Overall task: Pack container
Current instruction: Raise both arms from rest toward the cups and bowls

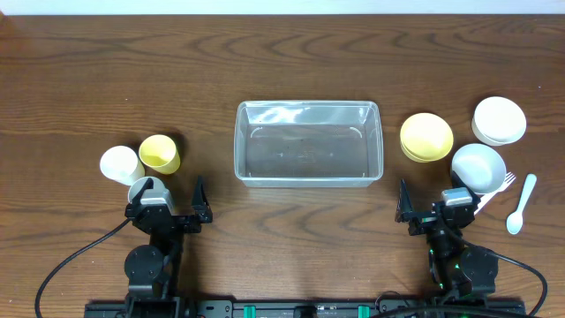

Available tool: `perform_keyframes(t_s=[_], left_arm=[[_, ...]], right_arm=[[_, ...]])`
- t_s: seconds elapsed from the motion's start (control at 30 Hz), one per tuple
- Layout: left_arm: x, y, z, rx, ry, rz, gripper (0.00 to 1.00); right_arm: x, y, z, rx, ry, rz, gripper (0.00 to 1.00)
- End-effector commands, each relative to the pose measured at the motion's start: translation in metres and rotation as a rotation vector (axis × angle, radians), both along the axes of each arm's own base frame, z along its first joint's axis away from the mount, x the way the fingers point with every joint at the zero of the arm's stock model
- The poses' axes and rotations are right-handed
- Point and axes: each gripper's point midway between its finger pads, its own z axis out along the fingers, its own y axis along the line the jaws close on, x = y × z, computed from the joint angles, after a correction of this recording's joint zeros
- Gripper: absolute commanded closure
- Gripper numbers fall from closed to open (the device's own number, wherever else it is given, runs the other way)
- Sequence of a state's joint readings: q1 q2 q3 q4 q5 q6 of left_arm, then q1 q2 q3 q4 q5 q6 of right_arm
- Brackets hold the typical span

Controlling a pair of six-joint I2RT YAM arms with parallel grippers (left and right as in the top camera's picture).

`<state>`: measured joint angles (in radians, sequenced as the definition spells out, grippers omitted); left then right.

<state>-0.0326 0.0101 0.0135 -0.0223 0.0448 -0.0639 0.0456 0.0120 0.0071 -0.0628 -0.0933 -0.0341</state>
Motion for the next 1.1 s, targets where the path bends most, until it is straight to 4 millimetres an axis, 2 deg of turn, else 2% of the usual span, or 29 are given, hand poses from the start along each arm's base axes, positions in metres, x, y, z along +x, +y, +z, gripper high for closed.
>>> perform_keyframes(t_s=[0.0, 0.7, 0.83, 0.97, 1.07], left_arm=[[-0.0014, 0.0068, -0.0151, -0.003, 0.052, 0.037, 0.02], [-0.0014, 0.0068, -0.0151, -0.003, 0.052, 0.037, 0.02], [-0.0014, 0.0068, -0.0151, -0.003, 0.052, 0.037, 0.02], [-0.0014, 0.0068, -0.015, -0.003, 0.051, 0.037, 0.02], [-0.0014, 0.0068, -0.015, -0.003, 0.051, 0.037, 0.02]], right_arm=[[-0.0003, 0.0012, -0.0005, -0.008, -0.001, 0.003, 0.01], [-0.0003, 0.0012, -0.0005, -0.008, -0.001, 0.003, 0.01], [-0.0001, 0.0022, 0.0067, -0.003, -0.03, 0.009, 0.01], [-0.0004, 0.0025, 0.0024, -0.004, -0.013, 0.011, 0.01], [-0.0001, 0.0026, 0.0091, -0.003, -0.04, 0.011, 0.01]])
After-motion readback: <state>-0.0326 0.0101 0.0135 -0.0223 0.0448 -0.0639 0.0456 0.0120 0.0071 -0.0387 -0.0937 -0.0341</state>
